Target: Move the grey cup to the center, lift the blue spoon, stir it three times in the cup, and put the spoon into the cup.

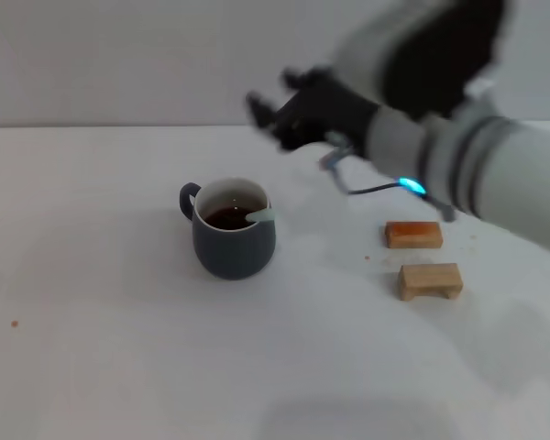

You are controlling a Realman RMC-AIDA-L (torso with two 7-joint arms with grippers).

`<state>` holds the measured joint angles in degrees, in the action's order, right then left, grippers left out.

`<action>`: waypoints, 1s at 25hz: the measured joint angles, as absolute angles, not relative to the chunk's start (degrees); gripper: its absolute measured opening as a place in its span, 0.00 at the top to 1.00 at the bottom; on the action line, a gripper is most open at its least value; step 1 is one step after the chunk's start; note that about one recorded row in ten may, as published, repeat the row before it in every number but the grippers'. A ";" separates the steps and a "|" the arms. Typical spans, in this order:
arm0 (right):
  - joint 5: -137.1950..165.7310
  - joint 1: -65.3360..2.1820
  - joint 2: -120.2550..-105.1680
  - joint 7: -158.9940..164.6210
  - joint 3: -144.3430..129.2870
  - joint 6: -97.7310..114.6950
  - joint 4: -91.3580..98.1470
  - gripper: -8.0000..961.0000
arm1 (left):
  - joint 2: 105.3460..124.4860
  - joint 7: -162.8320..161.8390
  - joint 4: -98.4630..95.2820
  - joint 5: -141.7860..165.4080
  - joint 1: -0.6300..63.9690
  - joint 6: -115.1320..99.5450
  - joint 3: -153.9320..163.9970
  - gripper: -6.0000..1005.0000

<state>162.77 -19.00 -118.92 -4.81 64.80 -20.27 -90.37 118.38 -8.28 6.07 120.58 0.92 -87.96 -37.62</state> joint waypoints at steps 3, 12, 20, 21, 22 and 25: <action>165.92 -11.75 -118.93 -4.82 62.83 -3.57 -88.33 0.47 | 118.25 -9.15 6.10 120.56 0.97 -88.34 -37.62 0.16; 166.57 0.69 -119.20 -5.90 59.92 52.27 -59.68 0.42 | 118.12 -9.77 5.80 120.47 1.35 -88.62 -37.95 0.16; 148.49 4.44 -119.20 -5.87 52.41 72.50 -42.02 0.38 | 118.03 -9.81 5.61 120.18 1.96 -89.01 -38.23 0.16; 148.49 4.44 -119.20 -5.87 52.41 72.50 -42.02 0.37 | 118.03 -9.81 5.54 120.15 2.17 -88.88 -38.25 0.16; 147.73 4.69 -119.27 -5.90 52.08 73.94 -40.63 0.37 | 118.03 -9.82 5.52 120.16 2.41 -88.71 -38.26 0.16; 147.51 4.95 -119.60 -6.01 51.55 78.68 -37.35 0.22 | 118.07 -9.84 5.35 120.19 3.15 -88.41 -38.23 0.16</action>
